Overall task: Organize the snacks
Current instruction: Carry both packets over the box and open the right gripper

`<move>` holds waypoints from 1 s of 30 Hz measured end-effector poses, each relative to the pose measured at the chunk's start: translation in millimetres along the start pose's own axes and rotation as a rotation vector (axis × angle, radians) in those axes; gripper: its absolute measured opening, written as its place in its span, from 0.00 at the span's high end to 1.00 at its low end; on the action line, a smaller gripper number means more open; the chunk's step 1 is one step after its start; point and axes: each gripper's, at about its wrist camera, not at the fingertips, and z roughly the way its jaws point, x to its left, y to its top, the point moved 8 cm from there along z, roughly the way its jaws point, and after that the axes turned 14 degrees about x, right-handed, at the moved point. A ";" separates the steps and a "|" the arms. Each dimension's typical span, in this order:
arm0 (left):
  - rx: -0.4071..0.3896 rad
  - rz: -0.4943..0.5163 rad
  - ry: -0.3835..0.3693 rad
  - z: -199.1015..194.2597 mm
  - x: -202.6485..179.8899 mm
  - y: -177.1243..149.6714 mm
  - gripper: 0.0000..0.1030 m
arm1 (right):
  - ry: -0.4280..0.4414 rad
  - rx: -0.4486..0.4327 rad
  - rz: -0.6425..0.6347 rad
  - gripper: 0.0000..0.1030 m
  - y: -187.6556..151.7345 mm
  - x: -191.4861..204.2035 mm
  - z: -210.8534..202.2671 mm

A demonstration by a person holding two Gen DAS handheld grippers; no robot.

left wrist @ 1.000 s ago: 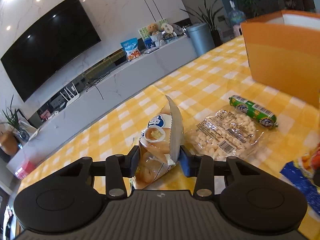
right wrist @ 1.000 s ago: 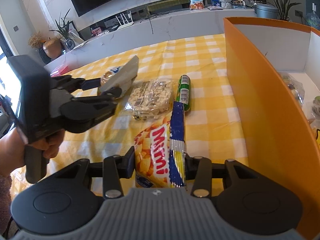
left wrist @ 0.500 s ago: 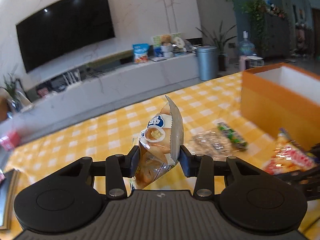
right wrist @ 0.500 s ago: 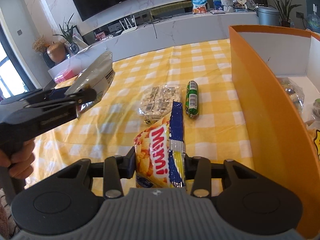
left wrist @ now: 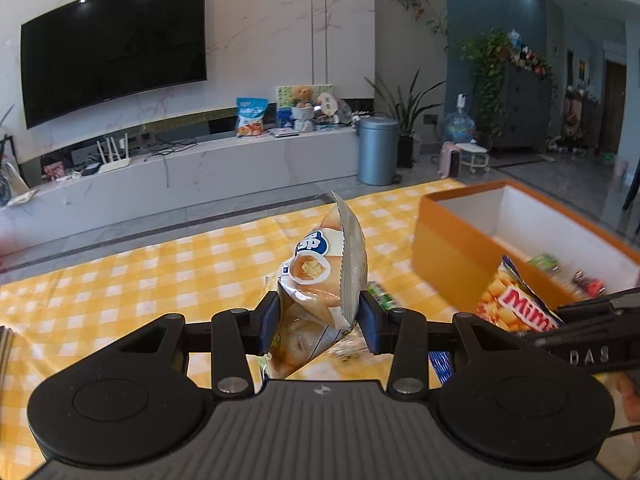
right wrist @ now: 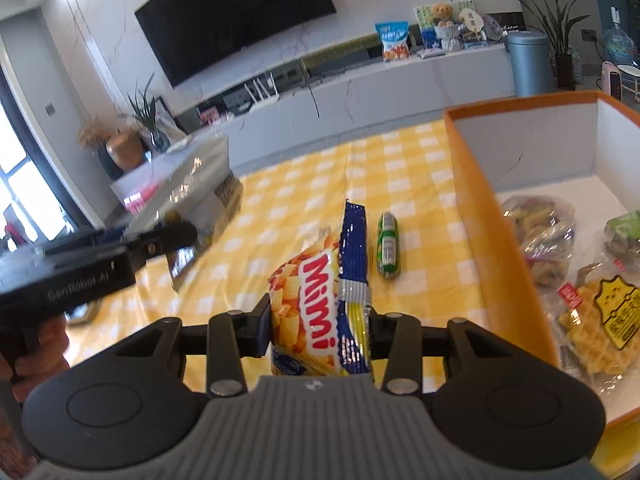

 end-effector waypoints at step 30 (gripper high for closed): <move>-0.089 -0.141 -0.294 4.7 -53.9 55.5 0.54 | -0.115 -0.148 0.299 0.61 62.8 -160.0 -107.6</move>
